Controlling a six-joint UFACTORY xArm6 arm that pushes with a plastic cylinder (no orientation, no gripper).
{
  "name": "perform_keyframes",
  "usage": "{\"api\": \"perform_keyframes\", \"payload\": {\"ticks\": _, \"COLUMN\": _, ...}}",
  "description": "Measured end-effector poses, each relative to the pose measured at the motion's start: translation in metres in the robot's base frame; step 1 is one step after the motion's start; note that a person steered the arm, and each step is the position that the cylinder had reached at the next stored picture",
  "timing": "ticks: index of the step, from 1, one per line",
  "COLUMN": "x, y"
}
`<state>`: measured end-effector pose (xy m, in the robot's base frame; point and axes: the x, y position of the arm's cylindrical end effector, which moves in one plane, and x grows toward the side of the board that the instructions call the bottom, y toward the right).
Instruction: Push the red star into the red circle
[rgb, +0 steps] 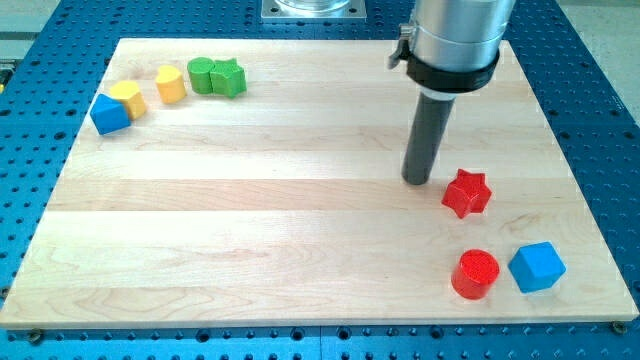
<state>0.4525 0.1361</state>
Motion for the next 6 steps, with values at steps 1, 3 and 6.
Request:
{"api": "perform_keyframes", "payload": {"ticks": 1, "x": 0.018, "y": 0.054}}
{"api": "perform_keyframes", "payload": {"ticks": 3, "x": 0.060, "y": 0.047}}
{"api": "perform_keyframes", "payload": {"ticks": 6, "x": 0.091, "y": 0.014}}
